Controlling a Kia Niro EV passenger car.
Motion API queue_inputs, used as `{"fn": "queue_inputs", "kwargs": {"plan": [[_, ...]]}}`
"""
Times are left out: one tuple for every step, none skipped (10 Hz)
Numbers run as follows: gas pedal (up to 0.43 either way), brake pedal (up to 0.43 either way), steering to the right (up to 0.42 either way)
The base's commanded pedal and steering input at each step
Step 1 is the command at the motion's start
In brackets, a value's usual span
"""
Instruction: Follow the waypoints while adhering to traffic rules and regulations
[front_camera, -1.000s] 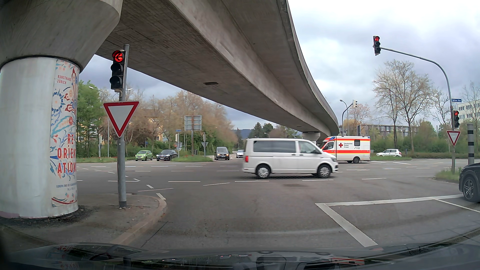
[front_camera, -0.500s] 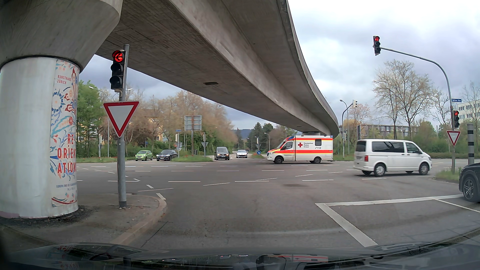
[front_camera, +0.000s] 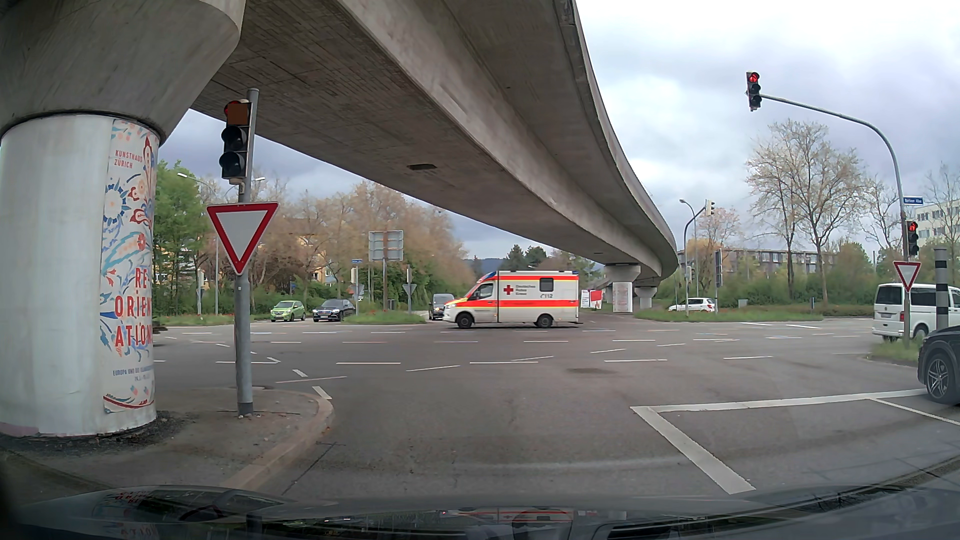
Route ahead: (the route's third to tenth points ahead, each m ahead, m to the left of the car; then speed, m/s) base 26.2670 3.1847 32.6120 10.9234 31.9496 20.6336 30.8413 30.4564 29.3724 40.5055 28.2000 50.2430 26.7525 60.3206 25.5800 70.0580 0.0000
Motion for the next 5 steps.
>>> {"fn": "queue_inputs", "kwargs": {"plan": [[0.000,0.244,-0.009],[0.000,0.238,-0.009],[0.000,0.244,-0.009],[0.000,0.244,-0.008],[0.000,0.238,-0.008]]}}
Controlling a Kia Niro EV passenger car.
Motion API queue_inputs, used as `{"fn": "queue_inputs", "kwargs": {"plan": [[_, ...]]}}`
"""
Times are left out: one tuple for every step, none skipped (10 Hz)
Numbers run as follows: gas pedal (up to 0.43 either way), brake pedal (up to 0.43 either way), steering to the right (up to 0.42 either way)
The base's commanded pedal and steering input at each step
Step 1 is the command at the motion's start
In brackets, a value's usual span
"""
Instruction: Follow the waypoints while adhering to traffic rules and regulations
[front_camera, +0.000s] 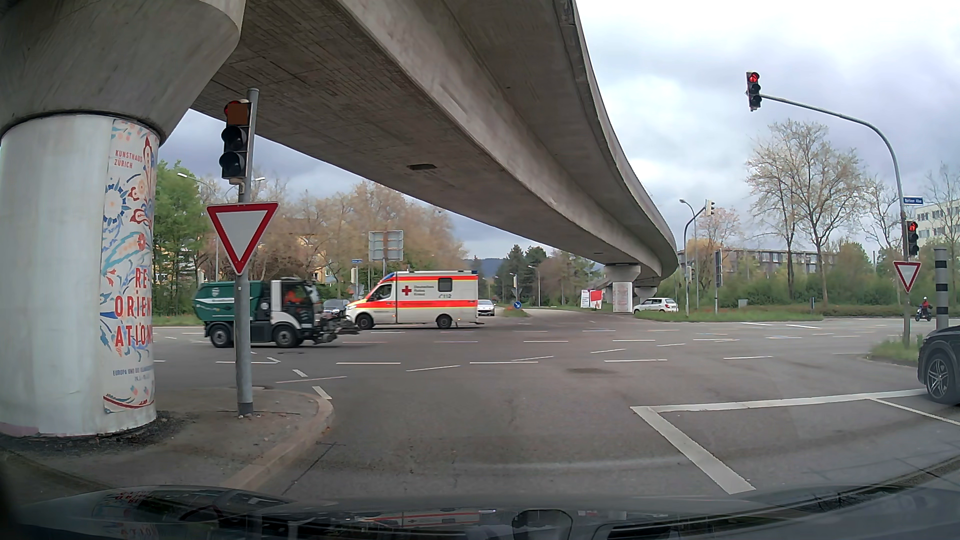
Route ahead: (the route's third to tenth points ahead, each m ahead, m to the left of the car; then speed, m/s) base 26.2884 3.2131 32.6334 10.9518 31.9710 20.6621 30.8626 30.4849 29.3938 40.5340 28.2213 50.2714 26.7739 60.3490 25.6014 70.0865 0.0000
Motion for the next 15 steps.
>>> {"fn": "queue_inputs", "kwargs": {"plan": [[0.000,0.238,-0.008],[0.000,0.244,-0.009],[0.000,0.244,-0.008],[0.000,0.232,-0.008],[0.000,0.244,-0.008],[0.000,0.244,-0.009],[0.000,0.244,-0.009],[0.000,0.244,-0.008],[0.000,0.244,-0.009],[0.000,0.244,-0.008],[0.000,0.244,-0.008],[0.000,0.244,-0.008],[0.000,0.244,-0.008],[0.000,0.244,-0.009],[0.000,0.244,-0.008]]}}
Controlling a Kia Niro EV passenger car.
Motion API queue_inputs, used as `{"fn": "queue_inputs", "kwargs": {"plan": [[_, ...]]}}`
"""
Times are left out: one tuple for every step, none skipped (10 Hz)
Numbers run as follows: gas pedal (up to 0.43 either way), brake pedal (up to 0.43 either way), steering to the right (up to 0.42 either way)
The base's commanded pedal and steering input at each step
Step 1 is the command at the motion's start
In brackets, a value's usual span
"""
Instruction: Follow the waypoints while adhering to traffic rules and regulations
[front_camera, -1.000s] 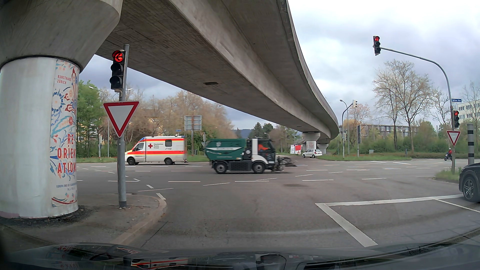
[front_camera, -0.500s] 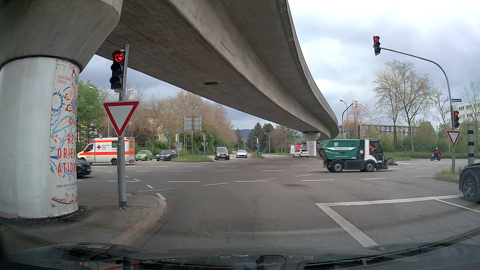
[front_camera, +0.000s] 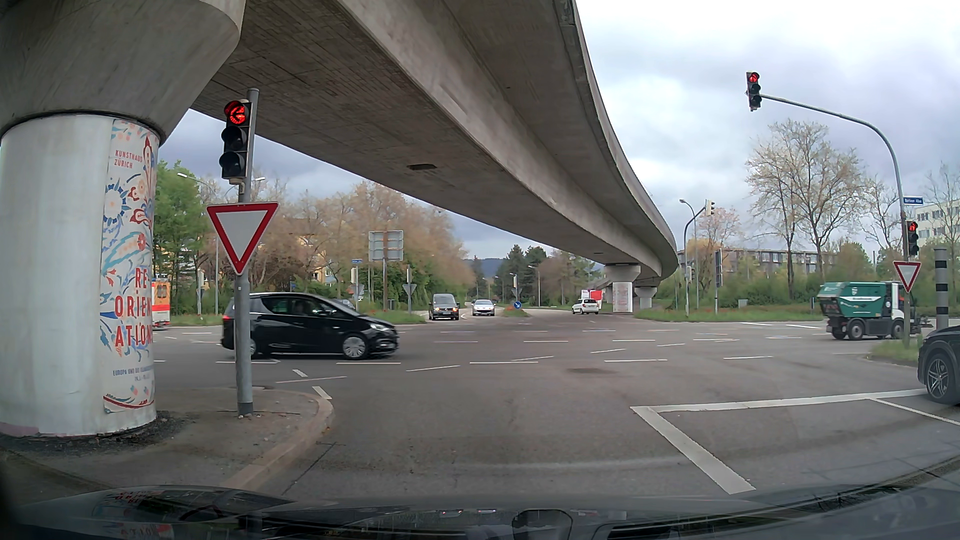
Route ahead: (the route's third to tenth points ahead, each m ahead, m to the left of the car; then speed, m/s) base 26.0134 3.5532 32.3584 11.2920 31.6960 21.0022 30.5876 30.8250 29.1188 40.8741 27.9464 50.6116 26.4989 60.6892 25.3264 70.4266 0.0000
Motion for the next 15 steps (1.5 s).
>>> {"fn": "queue_inputs", "kwargs": {"plan": [[0.000,0.244,-0.009],[0.000,0.244,-0.008],[0.000,0.244,-0.009],[0.000,0.244,-0.009],[0.000,0.244,-0.008],[0.000,0.244,-0.008],[0.000,0.244,-0.008],[0.000,0.244,-0.008],[0.000,0.244,-0.008],[0.000,0.244,-0.008],[0.000,0.244,-0.009],[0.000,0.244,-0.009],[0.000,0.244,-0.009],[0.000,0.244,-0.009],[0.000,0.244,-0.008]]}}
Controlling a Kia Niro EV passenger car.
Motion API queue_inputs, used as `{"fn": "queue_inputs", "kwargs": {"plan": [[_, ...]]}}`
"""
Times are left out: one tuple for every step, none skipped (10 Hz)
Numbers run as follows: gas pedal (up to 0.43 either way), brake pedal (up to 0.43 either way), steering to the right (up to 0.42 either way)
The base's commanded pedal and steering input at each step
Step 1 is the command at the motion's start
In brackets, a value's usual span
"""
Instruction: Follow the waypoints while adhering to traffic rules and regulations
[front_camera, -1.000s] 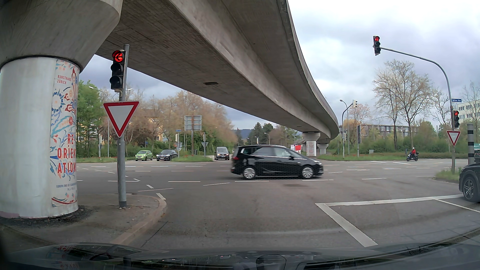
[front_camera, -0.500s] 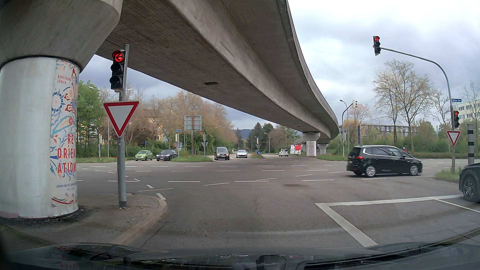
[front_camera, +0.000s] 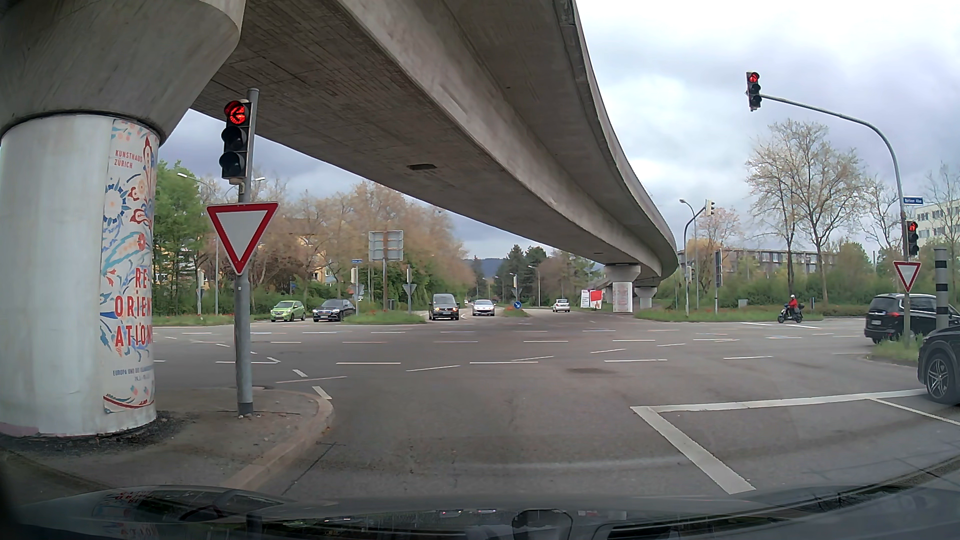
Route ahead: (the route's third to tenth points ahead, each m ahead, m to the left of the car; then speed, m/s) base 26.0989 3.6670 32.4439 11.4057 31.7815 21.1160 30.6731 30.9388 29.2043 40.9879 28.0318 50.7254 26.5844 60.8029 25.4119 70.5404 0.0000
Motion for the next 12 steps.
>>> {"fn": "queue_inputs", "kwargs": {"plan": [[0.000,0.244,-0.009],[0.000,0.244,-0.009],[0.000,0.232,-0.008],[0.000,0.244,-0.009],[0.000,0.244,-0.008],[0.000,0.244,-0.008],[0.000,0.244,-0.008],[0.000,0.244,-0.008],[0.000,0.244,-0.008],[0.000,0.244,-0.008],[0.000,0.244,-0.009],[0.000,0.244,-0.008]]}}
